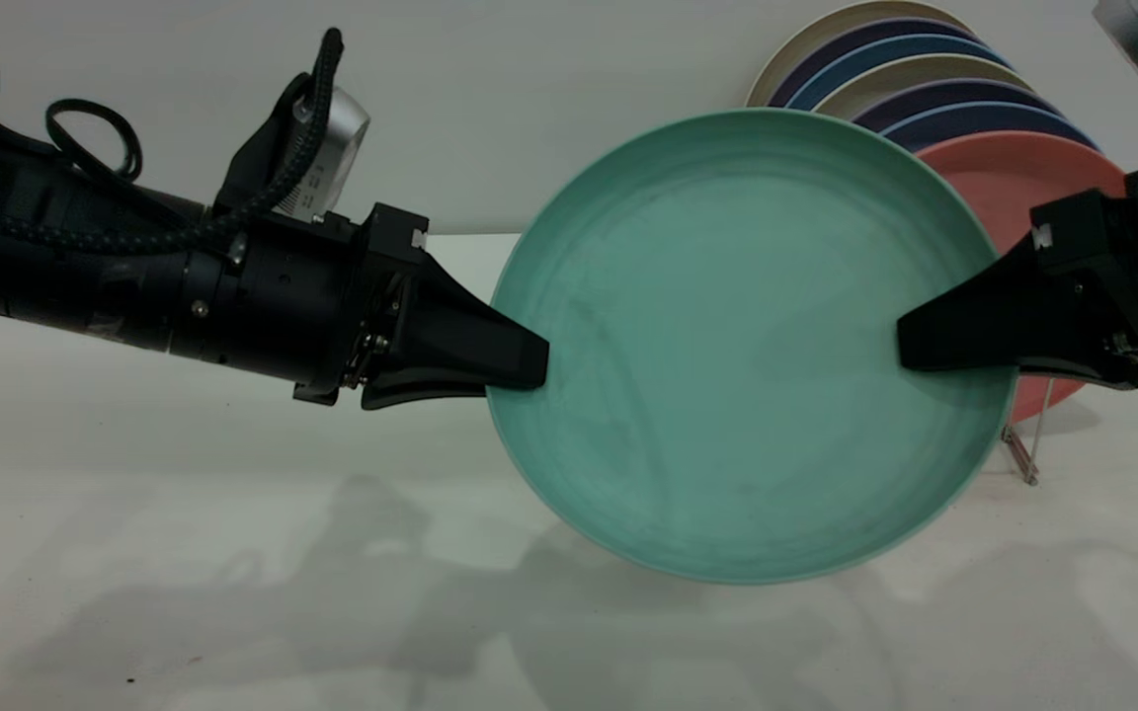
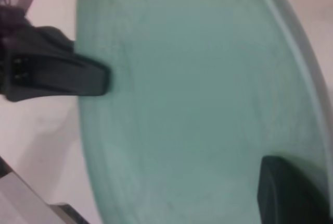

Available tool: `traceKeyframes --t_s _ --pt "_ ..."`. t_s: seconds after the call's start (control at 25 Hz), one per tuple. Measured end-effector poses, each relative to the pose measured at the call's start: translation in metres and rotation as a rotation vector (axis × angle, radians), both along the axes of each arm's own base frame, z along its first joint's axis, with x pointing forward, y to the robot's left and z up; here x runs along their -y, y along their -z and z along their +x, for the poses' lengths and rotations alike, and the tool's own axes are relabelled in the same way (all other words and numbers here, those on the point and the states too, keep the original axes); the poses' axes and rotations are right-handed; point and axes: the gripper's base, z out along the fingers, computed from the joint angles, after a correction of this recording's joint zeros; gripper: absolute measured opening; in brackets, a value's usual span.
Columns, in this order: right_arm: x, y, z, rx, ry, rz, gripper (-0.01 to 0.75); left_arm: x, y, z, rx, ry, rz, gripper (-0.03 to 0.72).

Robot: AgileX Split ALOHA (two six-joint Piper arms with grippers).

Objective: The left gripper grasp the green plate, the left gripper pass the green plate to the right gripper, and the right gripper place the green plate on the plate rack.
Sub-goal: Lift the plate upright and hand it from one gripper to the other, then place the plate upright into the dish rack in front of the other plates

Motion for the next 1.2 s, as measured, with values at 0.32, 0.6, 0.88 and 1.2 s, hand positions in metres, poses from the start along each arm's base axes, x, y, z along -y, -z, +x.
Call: traceKeyframes --t_s 0.32,0.6,0.88,1.2 --pt "0.001 0.001 0.001 0.014 -0.002 -0.02 0.052 0.002 -0.007 -0.003 -0.043 0.021 -0.092 0.392" --pt "0.001 0.001 0.0 0.032 -0.023 -0.035 0.052 0.002 -0.011 -0.007 -0.068 0.073 -0.137 0.684" --pt "0.018 0.001 0.004 0.035 0.032 -0.039 0.052 -0.041 0.001 -0.005 -0.157 0.083 0.026 0.663" --pt "0.03 -0.001 0.007 0.063 0.049 -0.037 0.052 -0.097 0.01 0.005 -0.237 -0.035 0.175 0.571"
